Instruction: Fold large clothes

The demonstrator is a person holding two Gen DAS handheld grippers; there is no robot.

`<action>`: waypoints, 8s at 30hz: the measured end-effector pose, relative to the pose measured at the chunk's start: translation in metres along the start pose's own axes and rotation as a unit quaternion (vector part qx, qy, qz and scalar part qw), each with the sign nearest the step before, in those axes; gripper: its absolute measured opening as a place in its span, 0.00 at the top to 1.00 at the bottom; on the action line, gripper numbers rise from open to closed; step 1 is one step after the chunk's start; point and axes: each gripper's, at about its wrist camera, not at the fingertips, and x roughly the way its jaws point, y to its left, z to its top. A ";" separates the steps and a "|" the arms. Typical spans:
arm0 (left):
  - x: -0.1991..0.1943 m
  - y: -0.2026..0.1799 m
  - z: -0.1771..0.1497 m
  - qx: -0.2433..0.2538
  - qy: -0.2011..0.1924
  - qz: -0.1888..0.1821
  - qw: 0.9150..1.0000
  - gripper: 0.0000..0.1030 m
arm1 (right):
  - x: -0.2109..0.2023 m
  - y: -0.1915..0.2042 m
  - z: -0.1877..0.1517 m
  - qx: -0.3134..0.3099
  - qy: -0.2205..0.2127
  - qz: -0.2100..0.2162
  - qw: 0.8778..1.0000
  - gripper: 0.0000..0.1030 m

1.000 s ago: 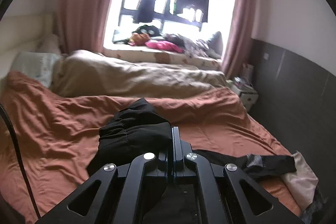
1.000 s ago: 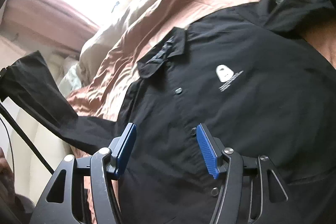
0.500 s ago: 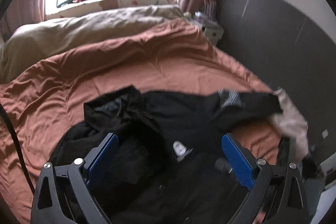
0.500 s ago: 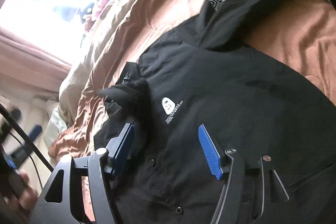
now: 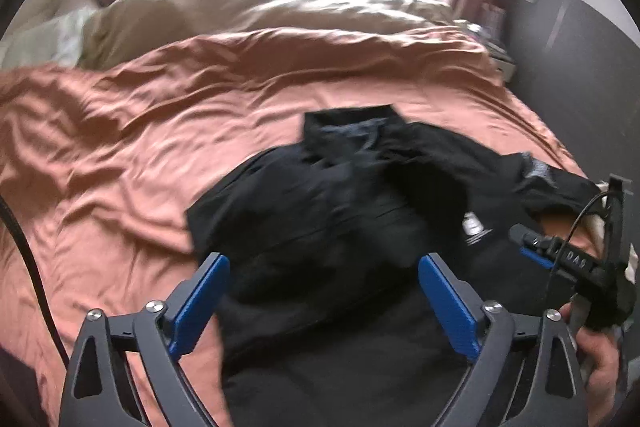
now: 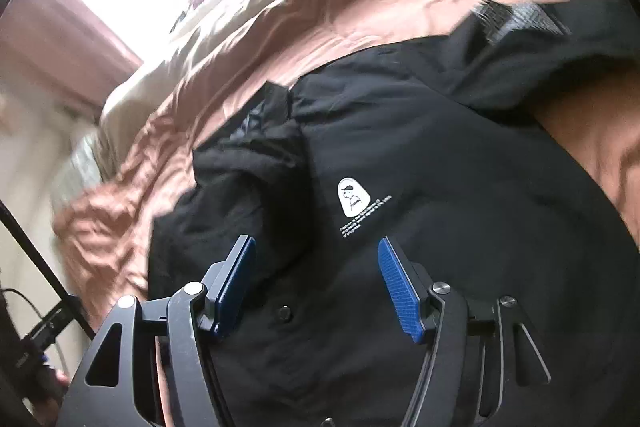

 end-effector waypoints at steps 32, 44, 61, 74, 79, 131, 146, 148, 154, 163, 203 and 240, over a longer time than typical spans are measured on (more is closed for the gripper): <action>0.079 0.099 -0.108 -0.130 0.072 0.013 0.989 0.66 | 0.098 -0.051 0.056 0.066 -0.027 -0.070 0.995 0.40; 0.081 0.088 -0.108 -0.103 0.081 -0.005 0.991 0.66 | 0.123 -0.072 0.052 0.095 -0.005 -0.017 0.995 0.93; 0.075 0.098 -0.110 -0.139 0.071 0.005 0.988 0.76 | 0.093 -0.093 0.039 0.135 0.008 0.027 0.990 0.62; 0.076 0.093 -0.112 -0.121 0.066 0.009 0.990 0.76 | 0.137 -0.099 0.053 0.123 -0.025 0.079 0.989 0.76; 0.077 0.095 -0.114 -0.134 0.062 0.007 0.989 0.76 | 0.130 -0.111 0.048 0.134 -0.013 0.083 0.987 0.94; 0.123 -0.038 -0.041 0.003 0.081 -0.019 0.997 0.76 | -0.087 -0.295 0.102 0.216 -0.144 -0.096 0.961 0.73; 0.019 0.019 -0.055 -0.042 0.047 0.017 0.998 0.76 | -0.155 -0.158 0.136 0.098 -0.213 -0.045 0.971 1.00; 0.001 0.024 -0.055 -0.045 0.039 0.020 0.998 0.76 | -0.165 -0.120 0.137 0.069 -0.219 -0.027 0.973 1.00; -0.046 0.044 -0.058 -0.059 0.018 0.030 0.998 0.74 | -0.182 -0.005 0.123 -0.020 -0.218 0.024 0.975 1.00; -0.088 0.085 -0.073 -0.093 0.007 0.057 0.994 0.64 | -0.157 0.106 0.074 -0.101 -0.170 0.070 0.978 1.00; -0.052 -0.001 -0.068 -0.024 0.048 0.034 0.998 0.64 | -0.017 -0.049 0.005 0.118 0.011 0.116 0.986 0.49; 0.113 -0.185 -0.051 0.110 0.092 -0.044 0.989 0.73 | -0.036 -0.125 -0.006 0.188 -0.019 0.111 0.976 0.49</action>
